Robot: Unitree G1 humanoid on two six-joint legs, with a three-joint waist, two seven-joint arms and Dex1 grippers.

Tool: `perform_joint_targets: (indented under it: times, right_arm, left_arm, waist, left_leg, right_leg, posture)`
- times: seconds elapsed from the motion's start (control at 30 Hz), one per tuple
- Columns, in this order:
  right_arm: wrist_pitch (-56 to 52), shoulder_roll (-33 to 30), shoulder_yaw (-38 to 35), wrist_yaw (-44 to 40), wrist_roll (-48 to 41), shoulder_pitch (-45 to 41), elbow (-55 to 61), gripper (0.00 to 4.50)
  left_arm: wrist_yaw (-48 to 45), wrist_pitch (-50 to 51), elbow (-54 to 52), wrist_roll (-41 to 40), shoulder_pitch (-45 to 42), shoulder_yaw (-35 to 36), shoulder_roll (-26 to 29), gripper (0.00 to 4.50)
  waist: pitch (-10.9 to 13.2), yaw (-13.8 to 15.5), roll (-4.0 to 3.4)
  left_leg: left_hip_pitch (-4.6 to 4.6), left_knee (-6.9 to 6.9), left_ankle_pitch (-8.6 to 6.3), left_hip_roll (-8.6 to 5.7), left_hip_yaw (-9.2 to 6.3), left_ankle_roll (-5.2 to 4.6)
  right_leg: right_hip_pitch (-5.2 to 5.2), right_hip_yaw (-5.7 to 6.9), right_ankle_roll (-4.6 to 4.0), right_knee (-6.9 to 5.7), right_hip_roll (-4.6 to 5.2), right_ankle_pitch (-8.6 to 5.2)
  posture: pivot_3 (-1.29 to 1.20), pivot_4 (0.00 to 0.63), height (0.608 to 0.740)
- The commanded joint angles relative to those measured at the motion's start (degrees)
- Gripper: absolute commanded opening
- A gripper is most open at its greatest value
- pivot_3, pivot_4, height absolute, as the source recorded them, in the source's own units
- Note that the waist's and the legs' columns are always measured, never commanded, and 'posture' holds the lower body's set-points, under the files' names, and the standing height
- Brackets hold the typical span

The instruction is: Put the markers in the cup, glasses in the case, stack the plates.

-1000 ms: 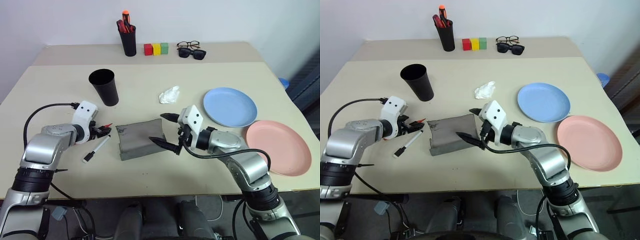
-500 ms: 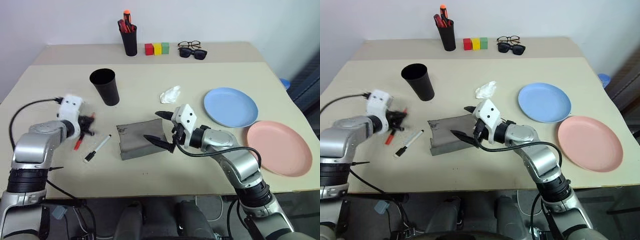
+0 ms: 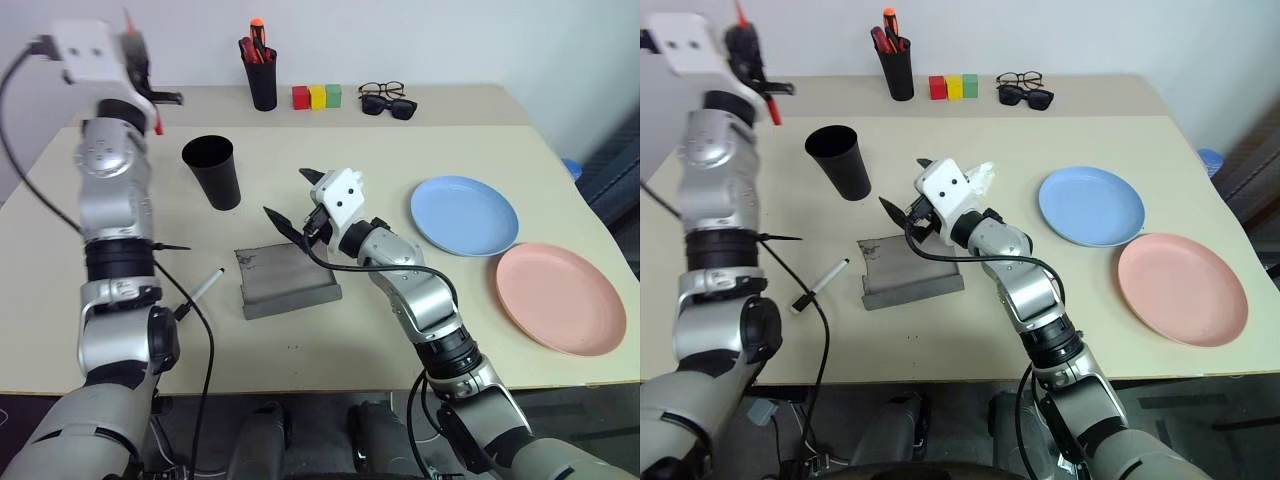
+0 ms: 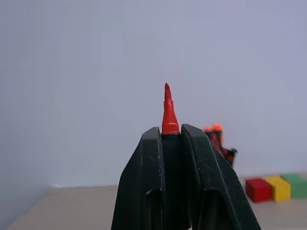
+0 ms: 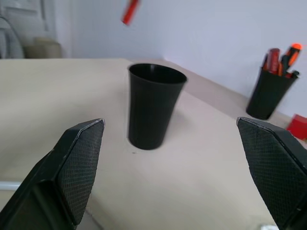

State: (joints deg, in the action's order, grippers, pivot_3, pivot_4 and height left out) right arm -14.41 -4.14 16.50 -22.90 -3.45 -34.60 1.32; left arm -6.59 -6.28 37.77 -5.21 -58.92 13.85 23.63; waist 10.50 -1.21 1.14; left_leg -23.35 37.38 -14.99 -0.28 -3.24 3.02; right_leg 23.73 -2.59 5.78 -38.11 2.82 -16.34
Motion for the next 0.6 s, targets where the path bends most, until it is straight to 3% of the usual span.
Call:
perform_joint_targets:
  times: [0.03, 0.3, 0.53, 0.57, 0.6]
  right_arm:
    - [1.6, 1.2, -0.6, 0.9, 0.6, -1.2, 1.7, 4.50]
    - [0.6, 0.8, -1.3, 1.1, 0.9, 0.4, 3.6, 4.50]
    - [0.6, 0.8, -1.8, -0.6, 0.2, -1.0, 2.6, 4.50]
    - [0.7, 1.0, -1.7, -0.8, 0.2, -1.1, 2.4, 4.50]
    - [0.7, 1.1, -1.6, -1.0, 0.3, -1.2, 2.4, 4.50]
  left_arm:
    - [0.2, -8.9, 7.0, 0.2, -2.5, 0.3, -0.5, 0.04]
    - [-1.2, -16.4, 14.3, 0.0, -0.7, -0.5, -3.1, 0.04]
    - [0.4, -17.0, 11.4, -0.7, 1.3, 0.1, -3.4, 3.44]
    - [0.4, -16.6, 10.1, -1.3, 1.7, 0.6, -3.3, 3.84]
    - [0.6, -16.2, 8.7, -1.8, 2.2, 1.0, -3.0, 3.84]
  waist:
    - [0.0, -0.5, 0.00]
    - [0.0, -1.3, 0.01]
    - [0.0, -1.3, 0.01]
    - [0.0, -1.3, 0.01]
    - [0.0, -1.3, 0.01]
  left_leg:
    - [-0.04, -0.02, 0.00, 0.02, 0.02, 0.00]
    - [-0.13, -0.04, 0.02, 0.02, 0.03, 0.02]
    - [-0.13, -0.04, 0.02, 0.03, 0.02, 0.02]
    - [-0.13, -0.04, 0.02, 0.03, 0.01, 0.02]
    - [-0.13, -0.03, 0.02, 0.03, 0.02, 0.02]
  right_leg:
    - [0.10, -0.03, 0.00, -0.03, -0.01, 0.00]
    - [0.26, -0.05, 0.00, -0.11, -0.01, 0.00]
    - [0.26, -0.05, 0.00, -0.13, -0.02, 0.00]
    - [0.26, -0.05, 0.00, -0.13, -0.02, 0.00]
    - [0.26, -0.05, 0.00, -0.13, -0.02, 0.00]
  posture:
    - [0.00, 0.150, 0.740]
    - [0.00, 0.150, 0.740]
    - [0.00, 0.150, 0.740]
    - [0.00, 0.150, 0.740]
    - [0.00, 0.150, 0.740]
